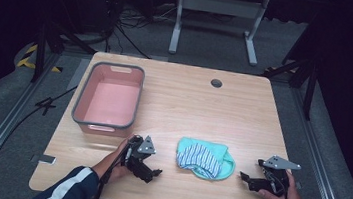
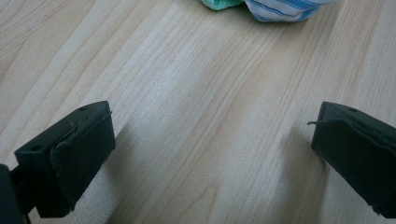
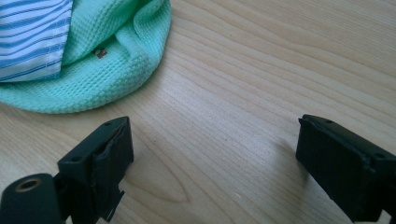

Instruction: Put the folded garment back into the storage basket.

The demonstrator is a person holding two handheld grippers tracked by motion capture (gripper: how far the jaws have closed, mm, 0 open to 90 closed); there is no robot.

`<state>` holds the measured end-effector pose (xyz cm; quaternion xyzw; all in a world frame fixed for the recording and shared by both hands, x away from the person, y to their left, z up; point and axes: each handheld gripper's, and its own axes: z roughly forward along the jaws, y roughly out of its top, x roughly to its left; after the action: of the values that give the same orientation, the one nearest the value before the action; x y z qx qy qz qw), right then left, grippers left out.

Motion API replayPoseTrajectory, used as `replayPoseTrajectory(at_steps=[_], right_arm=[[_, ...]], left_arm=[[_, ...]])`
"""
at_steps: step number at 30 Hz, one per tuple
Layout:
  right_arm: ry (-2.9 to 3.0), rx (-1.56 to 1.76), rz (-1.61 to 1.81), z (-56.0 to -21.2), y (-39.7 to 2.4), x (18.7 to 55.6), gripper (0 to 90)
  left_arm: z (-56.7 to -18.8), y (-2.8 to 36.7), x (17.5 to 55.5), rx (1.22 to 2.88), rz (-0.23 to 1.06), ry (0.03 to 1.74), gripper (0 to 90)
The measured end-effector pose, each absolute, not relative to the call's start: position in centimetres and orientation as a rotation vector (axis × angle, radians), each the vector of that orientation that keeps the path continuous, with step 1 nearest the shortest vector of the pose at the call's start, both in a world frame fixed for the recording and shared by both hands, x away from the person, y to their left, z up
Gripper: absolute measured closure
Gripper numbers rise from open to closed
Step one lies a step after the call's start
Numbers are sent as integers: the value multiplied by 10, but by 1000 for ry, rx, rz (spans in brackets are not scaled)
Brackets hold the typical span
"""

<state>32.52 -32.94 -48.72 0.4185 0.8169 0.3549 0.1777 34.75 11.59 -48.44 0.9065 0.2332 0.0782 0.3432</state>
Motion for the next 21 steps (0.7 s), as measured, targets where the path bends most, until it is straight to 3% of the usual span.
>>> replayPoseTrajectory(at_steps=[13,17,21], right_arm=[[2307,1188,1003,-487,-330,325,116],[2299,1211,992,-486,-331,324,116],[2314,1220,977,-484,-330,323,155]], left_arm=[[-483,119,347,2361,204,588,19],[-480,121,346,2381,196,575,68],[-474,119,349,2394,212,593,196]])
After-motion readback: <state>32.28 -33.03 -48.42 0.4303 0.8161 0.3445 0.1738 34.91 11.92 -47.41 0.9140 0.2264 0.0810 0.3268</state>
